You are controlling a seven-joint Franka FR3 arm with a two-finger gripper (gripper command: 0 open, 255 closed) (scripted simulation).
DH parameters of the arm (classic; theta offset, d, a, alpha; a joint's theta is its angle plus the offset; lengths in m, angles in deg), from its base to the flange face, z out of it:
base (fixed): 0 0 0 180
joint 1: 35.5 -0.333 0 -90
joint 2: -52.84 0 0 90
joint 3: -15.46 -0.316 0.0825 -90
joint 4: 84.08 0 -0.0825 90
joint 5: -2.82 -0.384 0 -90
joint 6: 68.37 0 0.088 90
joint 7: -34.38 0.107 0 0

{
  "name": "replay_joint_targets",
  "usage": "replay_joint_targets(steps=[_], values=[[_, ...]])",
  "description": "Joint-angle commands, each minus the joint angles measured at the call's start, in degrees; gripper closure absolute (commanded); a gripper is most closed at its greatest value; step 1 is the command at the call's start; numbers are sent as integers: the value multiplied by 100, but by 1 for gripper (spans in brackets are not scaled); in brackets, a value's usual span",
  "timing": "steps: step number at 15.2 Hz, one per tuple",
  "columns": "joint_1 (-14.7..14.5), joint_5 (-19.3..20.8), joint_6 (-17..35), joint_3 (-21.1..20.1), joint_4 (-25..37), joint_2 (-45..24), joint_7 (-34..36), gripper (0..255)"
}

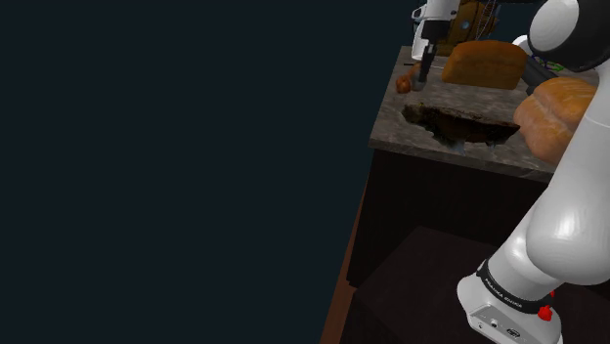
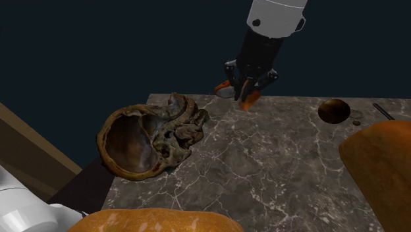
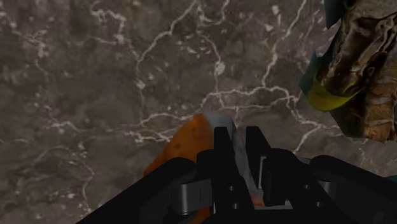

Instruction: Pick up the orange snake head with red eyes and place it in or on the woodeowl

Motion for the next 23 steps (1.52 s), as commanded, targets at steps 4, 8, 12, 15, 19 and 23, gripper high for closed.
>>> replay_joint_targets(steps=[4,8,12,15,19,23], values=[[85,-79,-423,20,521,-131,-26,255],[173,-160,-786,35,981,-257,-49,255],[296,-272,-1174,52,1503,-426,-81,255],[420,-383,-1489,62,1948,-586,-111,255],[653,-580,-1956,67,2644,-860,-151,255],[1016,-870,-2516,47,3545,-1239,-179,255]])
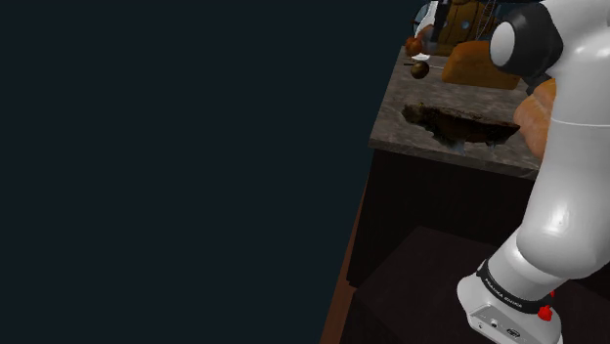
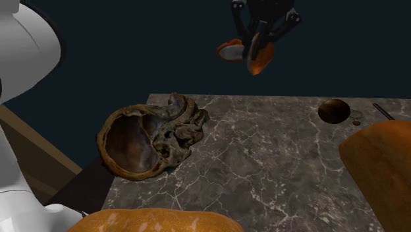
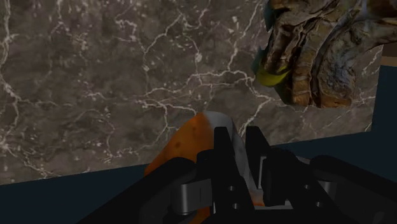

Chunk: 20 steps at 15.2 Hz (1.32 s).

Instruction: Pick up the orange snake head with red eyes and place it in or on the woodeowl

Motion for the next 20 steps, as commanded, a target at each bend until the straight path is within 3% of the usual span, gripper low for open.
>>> replay_joint_targets(steps=[1,3,6,8,11,15,20], values=[[248,-203,-341,-26,581,-262,-3,255],[486,-375,-618,-69,1074,-477,11,255],[-584,498,18,141,-717,819,149,255],[-1002,986,236,81,-1493,1557,392,255],[-1359,1596,389,-173,-2400,2572,829,255],[-1449,2135,365,-667,-3316,3726,1368,255],[-1316,2445,239,-1212,-4208,4827,1838,255]])
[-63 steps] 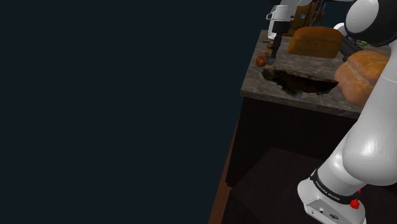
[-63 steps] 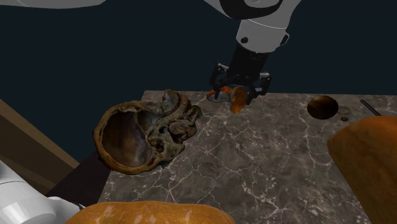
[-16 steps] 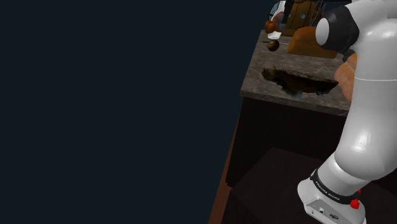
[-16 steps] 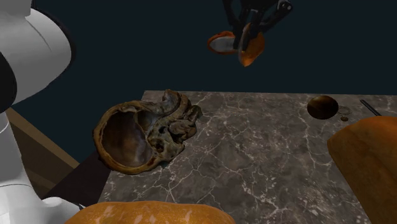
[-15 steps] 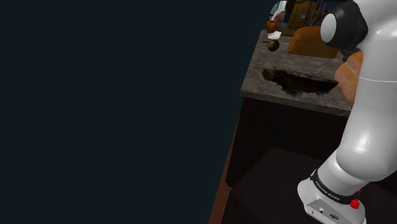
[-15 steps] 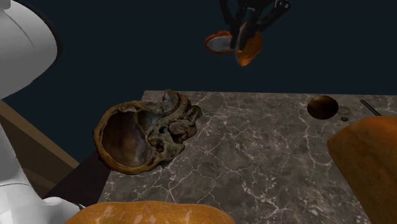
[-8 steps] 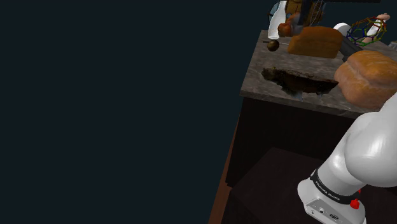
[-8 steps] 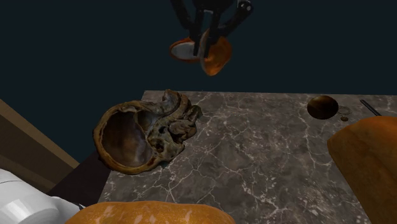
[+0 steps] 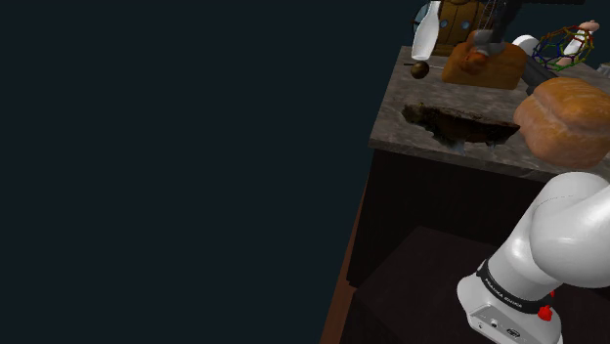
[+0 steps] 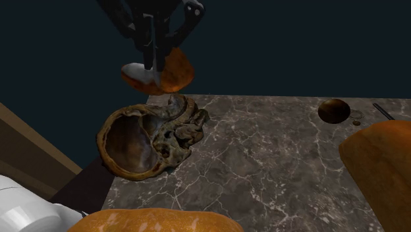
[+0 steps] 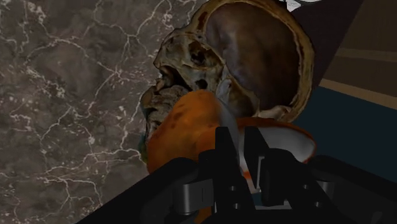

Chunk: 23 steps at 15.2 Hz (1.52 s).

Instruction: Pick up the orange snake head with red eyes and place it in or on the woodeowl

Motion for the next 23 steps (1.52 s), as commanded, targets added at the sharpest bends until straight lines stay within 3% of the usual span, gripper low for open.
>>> replay_joint_targets(steps=[1,16,23], values=[[38,56,95,-122,-330,245,117,255],[190,254,1201,-125,-1989,828,226,255],[195,263,1247,-122,-2053,846,229,255]])
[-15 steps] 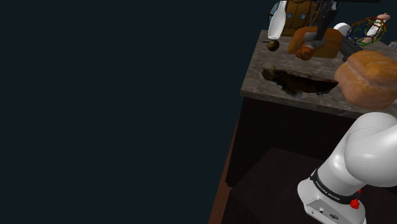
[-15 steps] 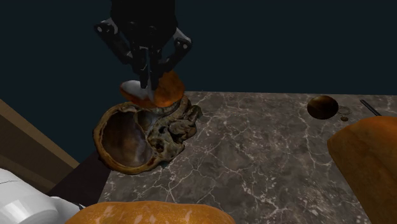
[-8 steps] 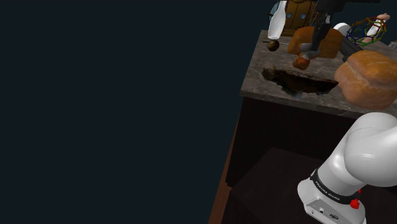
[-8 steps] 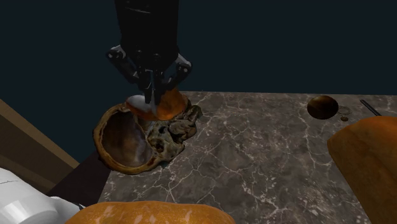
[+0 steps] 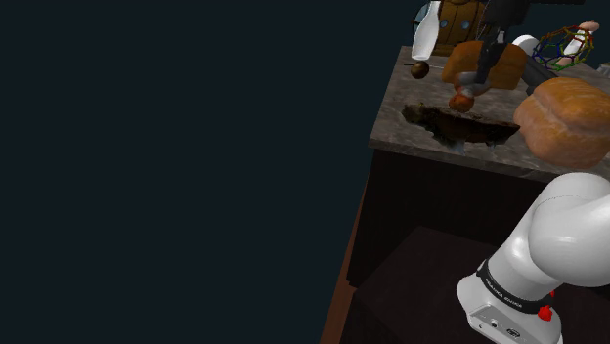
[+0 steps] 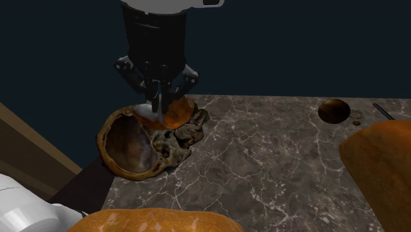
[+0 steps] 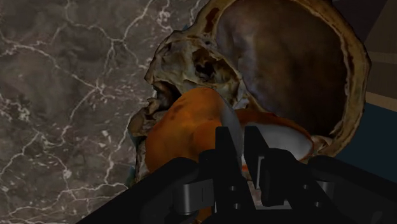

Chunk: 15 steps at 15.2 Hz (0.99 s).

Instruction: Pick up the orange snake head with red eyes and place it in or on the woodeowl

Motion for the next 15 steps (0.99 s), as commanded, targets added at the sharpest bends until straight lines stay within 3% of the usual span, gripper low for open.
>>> replay_joint_targets(steps=[1,2,3,8,12,15], values=[[0,0,1,0,0,0,0,255],[0,0,1,0,0,0,0,255],[0,0,1,0,0,0,0,0],[0,0,1,0,0,0,0,0],[-110,-121,-658,64,1087,-440,-137,0],[-110,-121,-658,64,1086,-440,-137,0]])
